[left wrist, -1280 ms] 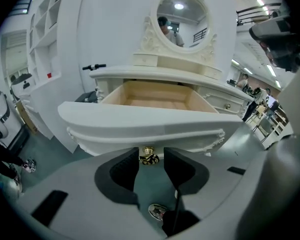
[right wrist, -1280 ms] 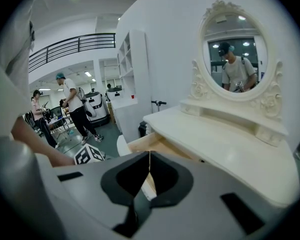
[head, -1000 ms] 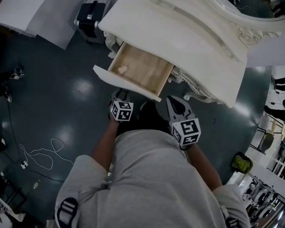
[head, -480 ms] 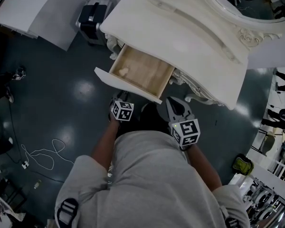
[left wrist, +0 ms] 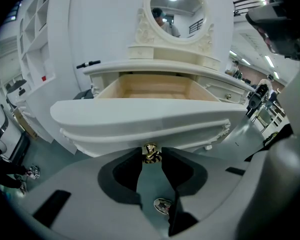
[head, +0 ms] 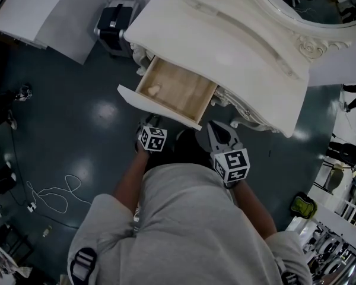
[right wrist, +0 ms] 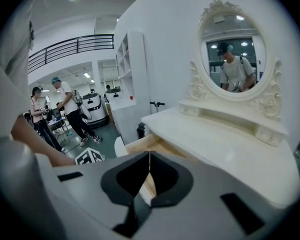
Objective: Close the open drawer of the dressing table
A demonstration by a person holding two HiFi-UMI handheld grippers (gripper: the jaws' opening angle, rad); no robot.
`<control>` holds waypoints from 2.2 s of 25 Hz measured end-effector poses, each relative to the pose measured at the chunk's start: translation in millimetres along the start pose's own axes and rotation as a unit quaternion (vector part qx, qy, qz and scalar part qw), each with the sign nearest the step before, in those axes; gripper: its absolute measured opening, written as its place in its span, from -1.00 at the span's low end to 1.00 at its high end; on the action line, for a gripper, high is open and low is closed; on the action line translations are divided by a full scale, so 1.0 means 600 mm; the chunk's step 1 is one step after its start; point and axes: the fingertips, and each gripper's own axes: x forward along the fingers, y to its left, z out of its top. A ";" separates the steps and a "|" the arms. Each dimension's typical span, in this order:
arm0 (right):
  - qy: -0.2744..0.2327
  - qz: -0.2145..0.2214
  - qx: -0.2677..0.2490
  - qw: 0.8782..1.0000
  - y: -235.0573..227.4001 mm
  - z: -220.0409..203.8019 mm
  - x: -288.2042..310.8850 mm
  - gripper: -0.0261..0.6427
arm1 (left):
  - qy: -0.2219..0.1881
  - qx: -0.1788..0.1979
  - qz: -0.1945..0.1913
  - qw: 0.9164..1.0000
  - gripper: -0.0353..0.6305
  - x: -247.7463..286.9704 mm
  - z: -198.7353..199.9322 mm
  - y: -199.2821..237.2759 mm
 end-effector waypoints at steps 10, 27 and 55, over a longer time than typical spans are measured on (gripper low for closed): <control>-0.003 0.000 0.000 1.000 -0.002 0.005 0.002 -0.87 | 0.001 0.000 0.000 1.000 -0.51 0.001 -0.001 0.001; -0.008 -0.008 0.006 1.000 -0.015 0.006 0.002 -0.87 | 0.002 0.004 0.001 1.000 -0.51 0.010 0.009 0.001; -0.008 -0.014 0.015 1.000 -0.045 0.004 -0.005 -0.88 | 0.006 0.007 0.004 1.000 -0.51 0.024 0.030 -0.001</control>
